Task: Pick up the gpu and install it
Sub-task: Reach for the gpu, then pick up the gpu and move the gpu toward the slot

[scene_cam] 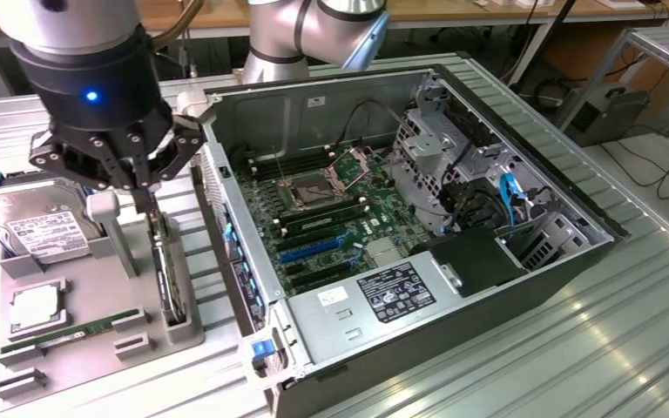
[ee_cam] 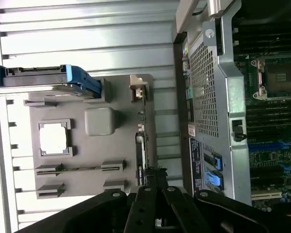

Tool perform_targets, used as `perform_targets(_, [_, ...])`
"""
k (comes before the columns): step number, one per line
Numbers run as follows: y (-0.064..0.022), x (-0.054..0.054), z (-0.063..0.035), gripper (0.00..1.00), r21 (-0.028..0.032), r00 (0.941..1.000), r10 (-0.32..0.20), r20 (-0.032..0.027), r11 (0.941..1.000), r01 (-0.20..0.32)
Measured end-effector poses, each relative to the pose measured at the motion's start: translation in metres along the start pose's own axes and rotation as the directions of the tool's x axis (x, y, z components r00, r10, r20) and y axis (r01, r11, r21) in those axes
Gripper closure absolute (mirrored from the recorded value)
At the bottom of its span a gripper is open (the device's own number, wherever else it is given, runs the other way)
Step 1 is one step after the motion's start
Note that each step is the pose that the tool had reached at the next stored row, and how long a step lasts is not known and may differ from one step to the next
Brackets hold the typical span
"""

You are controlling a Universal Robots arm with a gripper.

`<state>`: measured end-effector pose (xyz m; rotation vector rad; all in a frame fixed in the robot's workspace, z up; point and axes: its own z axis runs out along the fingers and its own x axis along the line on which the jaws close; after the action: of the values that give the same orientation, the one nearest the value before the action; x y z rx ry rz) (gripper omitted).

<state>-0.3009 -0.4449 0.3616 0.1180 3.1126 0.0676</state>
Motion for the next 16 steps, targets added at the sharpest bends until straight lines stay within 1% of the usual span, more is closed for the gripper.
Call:
perform_targets(1, [-0.0019, 0.0045, 0.0011, 0.89, 0.0000, 1.0000, 0.000, 0.0000, 1.0000, 0.000])
perform_targets(2, [-0.0029, 0.0065, 0.0018, 0.89, 0.0000, 1.0000, 0.000, 0.0000, 1.0000, 0.000])
perform_targets(16, [-0.0033, 0.0068, 0.0019, 0.89, 0.0001, 1.0000, 0.000, 0.0001, 1.0000, 0.000])
